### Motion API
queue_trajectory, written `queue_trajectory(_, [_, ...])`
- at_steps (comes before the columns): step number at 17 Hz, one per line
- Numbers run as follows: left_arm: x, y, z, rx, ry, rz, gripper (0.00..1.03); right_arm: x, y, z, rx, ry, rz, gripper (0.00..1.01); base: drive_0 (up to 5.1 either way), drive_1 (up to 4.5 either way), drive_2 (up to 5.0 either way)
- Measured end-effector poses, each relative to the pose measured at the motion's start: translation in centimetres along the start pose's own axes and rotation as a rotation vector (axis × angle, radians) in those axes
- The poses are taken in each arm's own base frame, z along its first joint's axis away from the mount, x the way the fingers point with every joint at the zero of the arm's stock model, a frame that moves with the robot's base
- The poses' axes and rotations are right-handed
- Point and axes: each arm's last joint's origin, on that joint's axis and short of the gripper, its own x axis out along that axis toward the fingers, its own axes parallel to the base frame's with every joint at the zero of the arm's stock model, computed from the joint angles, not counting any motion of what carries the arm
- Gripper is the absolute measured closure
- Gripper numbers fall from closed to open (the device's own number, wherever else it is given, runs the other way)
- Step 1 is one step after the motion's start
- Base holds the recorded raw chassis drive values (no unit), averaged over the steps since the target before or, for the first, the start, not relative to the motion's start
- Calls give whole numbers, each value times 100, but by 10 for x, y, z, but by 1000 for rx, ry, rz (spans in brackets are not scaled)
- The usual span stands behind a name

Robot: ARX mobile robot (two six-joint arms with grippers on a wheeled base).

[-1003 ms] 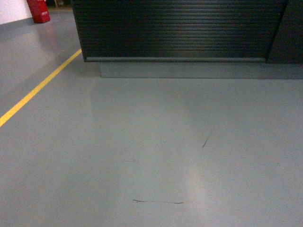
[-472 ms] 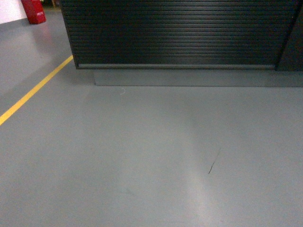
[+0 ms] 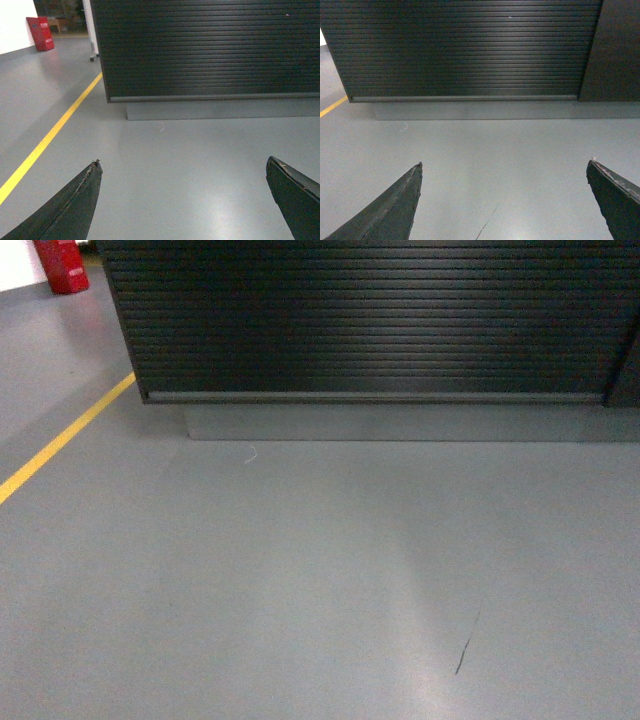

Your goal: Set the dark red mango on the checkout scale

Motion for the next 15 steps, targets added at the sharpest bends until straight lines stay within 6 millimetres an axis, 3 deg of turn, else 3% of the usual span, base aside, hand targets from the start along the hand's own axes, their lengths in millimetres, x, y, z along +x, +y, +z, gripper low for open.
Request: queue_trajectory(15, [0,0,0,0,-1,0,5,0,0,0,0,0,1,3,2,434,-430])
